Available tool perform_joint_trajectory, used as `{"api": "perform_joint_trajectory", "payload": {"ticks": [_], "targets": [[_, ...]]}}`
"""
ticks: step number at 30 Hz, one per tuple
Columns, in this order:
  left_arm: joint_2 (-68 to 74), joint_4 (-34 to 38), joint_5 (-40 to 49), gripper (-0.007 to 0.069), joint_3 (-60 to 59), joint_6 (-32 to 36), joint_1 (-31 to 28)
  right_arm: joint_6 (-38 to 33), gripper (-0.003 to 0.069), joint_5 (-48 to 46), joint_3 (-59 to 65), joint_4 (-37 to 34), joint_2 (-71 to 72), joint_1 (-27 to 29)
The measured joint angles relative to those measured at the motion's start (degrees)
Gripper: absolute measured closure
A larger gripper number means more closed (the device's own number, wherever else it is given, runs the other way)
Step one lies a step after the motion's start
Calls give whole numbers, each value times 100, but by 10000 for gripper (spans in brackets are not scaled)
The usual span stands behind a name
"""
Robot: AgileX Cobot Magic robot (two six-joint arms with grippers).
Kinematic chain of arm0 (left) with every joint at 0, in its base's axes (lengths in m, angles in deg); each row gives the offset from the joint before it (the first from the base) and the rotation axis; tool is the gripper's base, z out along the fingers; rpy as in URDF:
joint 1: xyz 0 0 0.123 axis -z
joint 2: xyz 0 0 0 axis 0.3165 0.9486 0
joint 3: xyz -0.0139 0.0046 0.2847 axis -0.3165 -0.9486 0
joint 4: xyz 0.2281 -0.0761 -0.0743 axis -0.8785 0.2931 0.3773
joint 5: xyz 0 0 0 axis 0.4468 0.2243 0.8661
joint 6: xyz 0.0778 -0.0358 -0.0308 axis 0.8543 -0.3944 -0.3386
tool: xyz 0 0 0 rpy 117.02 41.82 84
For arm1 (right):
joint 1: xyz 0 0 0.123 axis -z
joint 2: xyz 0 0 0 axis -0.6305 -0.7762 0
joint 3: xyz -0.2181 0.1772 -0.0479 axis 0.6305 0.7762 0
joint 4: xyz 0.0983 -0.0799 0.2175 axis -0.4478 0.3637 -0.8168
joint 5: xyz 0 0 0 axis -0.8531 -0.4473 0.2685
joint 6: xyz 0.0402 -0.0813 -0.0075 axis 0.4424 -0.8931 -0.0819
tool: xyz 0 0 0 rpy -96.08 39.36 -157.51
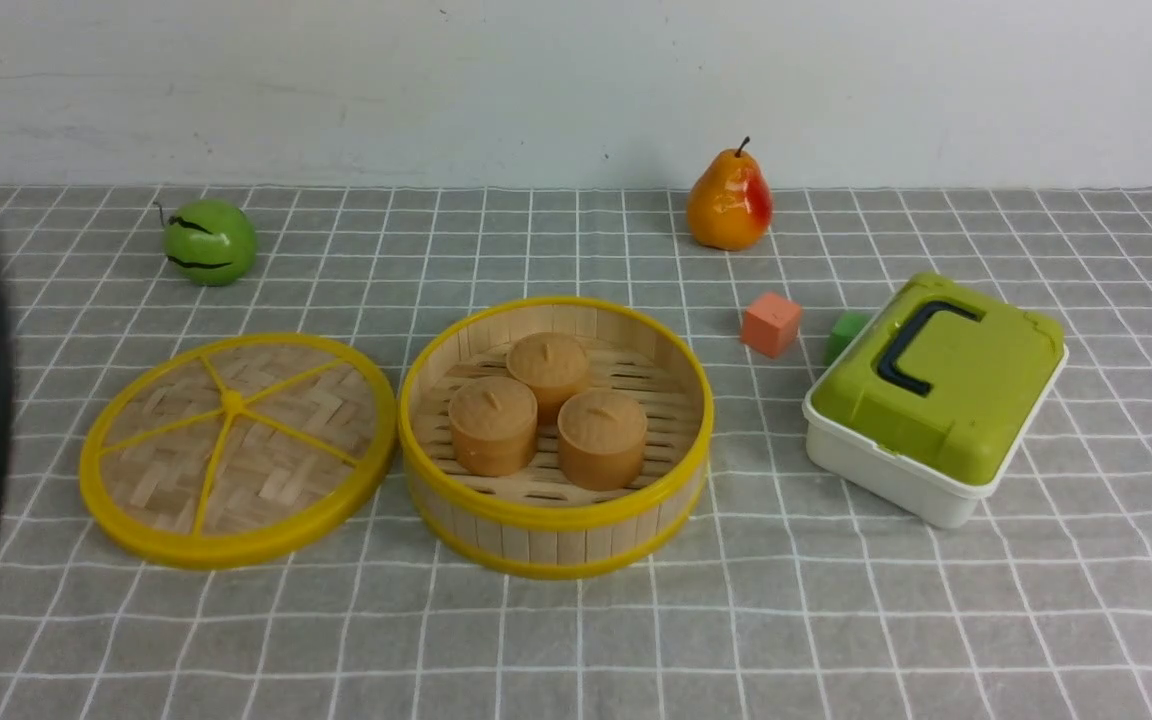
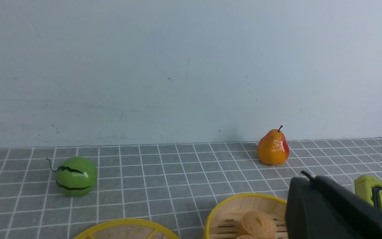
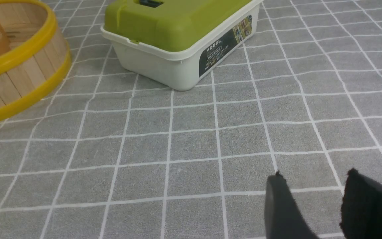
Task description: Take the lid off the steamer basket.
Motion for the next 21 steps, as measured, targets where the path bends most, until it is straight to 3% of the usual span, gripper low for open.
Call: {"api": "perform_joint_trajectory", "payload": {"ticks": [11,21], "targets": [[-2248,-39,-84,637,-2362,-287,0,0,418,0,0,0,0,0],[-2353,-12,462,637,-2817,-523,0,0,418,0,0,0,0,0]]}}
